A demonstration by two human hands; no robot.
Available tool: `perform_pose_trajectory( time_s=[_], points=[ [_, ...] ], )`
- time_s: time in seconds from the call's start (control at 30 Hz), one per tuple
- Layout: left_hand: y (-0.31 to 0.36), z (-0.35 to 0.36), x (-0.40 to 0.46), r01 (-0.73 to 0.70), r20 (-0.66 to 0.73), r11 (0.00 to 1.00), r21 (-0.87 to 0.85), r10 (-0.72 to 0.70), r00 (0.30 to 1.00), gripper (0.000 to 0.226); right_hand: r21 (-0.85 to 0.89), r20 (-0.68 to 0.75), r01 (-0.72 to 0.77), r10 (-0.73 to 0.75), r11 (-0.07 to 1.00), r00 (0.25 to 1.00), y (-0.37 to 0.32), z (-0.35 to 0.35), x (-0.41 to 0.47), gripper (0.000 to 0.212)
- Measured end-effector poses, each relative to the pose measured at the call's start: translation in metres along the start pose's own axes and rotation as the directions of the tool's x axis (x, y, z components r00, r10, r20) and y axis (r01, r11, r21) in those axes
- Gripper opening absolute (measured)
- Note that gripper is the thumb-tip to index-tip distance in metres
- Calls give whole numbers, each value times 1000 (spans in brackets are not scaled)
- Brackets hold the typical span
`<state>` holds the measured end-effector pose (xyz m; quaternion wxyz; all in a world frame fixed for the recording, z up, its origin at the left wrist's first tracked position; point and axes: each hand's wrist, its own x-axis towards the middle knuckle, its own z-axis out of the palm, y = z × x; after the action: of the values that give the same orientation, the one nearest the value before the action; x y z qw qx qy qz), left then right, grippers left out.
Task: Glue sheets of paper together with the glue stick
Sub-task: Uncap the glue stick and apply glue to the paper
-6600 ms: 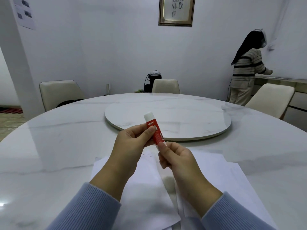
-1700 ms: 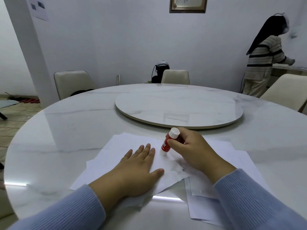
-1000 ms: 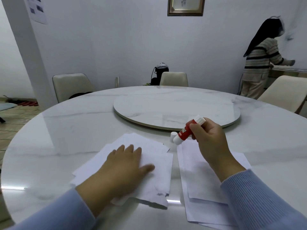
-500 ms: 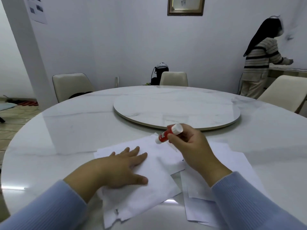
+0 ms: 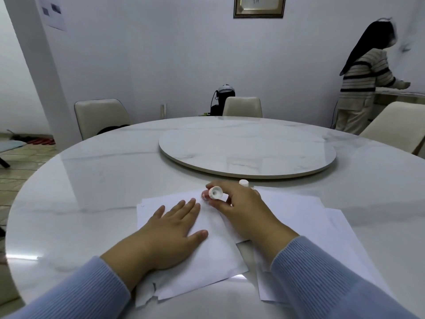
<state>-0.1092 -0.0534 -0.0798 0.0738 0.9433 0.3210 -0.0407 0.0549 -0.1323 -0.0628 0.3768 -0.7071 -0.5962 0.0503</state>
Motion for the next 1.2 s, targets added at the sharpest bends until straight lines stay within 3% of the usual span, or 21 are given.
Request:
perform_pose_trajectory(
  time_s=[0.13,0.27,0.53,0.6,0.67,0.73,0.77,0.97,1.1,1.2],
  points=[
    [0,-2,1,5,16,1000,7,-5,1000,68,-5,39,57,-57,998,998,-6,-12,-5,15],
    [-1,-1,1,1,17,1000,12,-1,1000,69,118,128,31,-46,993,991,-12,-32,-17,18],
    [-2,-10,1,-14,76,1000,-8,15,997,71,310,472,-104,-58,945,880,-20,-49,-29,35],
    [-6,-22,2,-38,159,999,-3,38,987,71,518,358,-159,-45,841,933,-15,-48,-26,32],
    [-9,-36,2,-66,251,998,11,61,966,70,776,217,-277,172,567,961,-4,-43,-19,26],
    [-10,-43,-1,-71,307,997,12,64,950,70,896,267,-380,407,228,873,7,-32,-12,25],
    [-9,-44,-3,-72,321,997,7,66,945,70,904,303,-405,461,139,834,11,-27,-9,23],
    [-3,-59,-15,-199,409,973,-121,231,883,83,928,306,-371,537,15,786,12,-11,2,23],
    [11,-32,-18,-55,127,983,-176,78,989,70,930,343,-359,530,-77,775,15,-11,3,29],
    [19,-14,-17,-81,168,996,-37,86,982,82,931,344,-356,528,-83,777,16,-13,3,32]
  ],
)
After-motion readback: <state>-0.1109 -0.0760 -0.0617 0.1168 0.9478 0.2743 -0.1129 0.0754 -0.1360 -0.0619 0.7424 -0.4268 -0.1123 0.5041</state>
